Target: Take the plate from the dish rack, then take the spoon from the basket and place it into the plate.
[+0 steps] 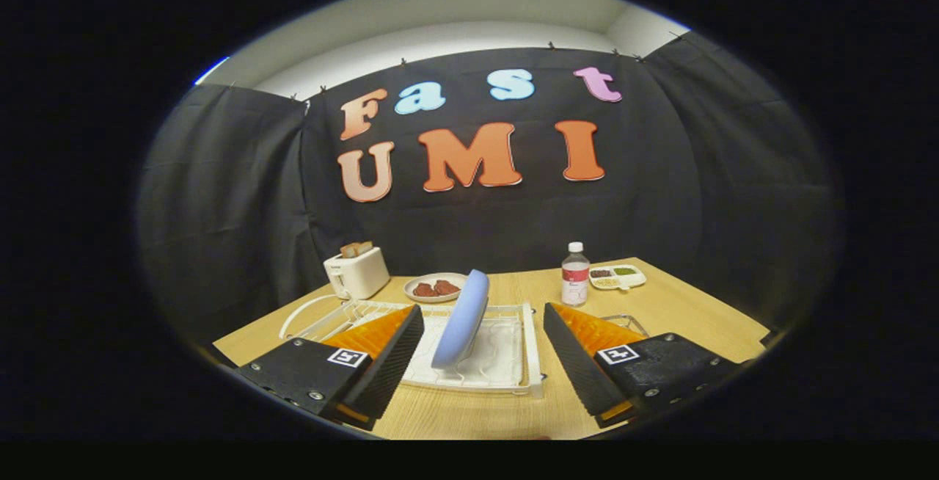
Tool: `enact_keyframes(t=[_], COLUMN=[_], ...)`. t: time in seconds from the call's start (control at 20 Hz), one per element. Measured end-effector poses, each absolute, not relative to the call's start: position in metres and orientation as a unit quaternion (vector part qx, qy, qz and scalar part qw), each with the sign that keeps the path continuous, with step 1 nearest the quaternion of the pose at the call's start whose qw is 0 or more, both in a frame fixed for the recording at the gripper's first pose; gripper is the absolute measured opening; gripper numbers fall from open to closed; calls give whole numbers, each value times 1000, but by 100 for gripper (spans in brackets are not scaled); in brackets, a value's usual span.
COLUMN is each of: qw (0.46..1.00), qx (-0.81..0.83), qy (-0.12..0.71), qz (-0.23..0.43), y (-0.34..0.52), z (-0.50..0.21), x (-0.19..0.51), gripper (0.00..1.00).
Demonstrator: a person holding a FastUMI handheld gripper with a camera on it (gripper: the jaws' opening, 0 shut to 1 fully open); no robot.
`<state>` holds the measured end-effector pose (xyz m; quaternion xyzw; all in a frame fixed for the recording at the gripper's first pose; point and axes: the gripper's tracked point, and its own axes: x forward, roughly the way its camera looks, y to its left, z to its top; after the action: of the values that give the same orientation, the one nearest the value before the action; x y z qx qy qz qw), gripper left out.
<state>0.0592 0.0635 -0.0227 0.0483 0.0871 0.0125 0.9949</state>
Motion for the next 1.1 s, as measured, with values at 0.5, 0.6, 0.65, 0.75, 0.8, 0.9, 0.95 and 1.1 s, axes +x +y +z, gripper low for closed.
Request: enact_keyframes(t=[0.5,0.6,0.65,0.75,0.8,0.9,0.95,1.1], qw=[974,968,965,957,954,954,955,956], qx=[55,68,74,83,80,73,72,68], qy=[211,231,242,267,277,275,273,265], qz=[-58,-70,-74,-79,-83,-90,-93,-108], y=[75,78,81,85,85,85,86,85], z=[-96,-107,-113,-128,-133,-132,-128,-121], x=[127,133,133,137,136,138,138,141], gripper=[94,88,87,75,62,41,39,35])
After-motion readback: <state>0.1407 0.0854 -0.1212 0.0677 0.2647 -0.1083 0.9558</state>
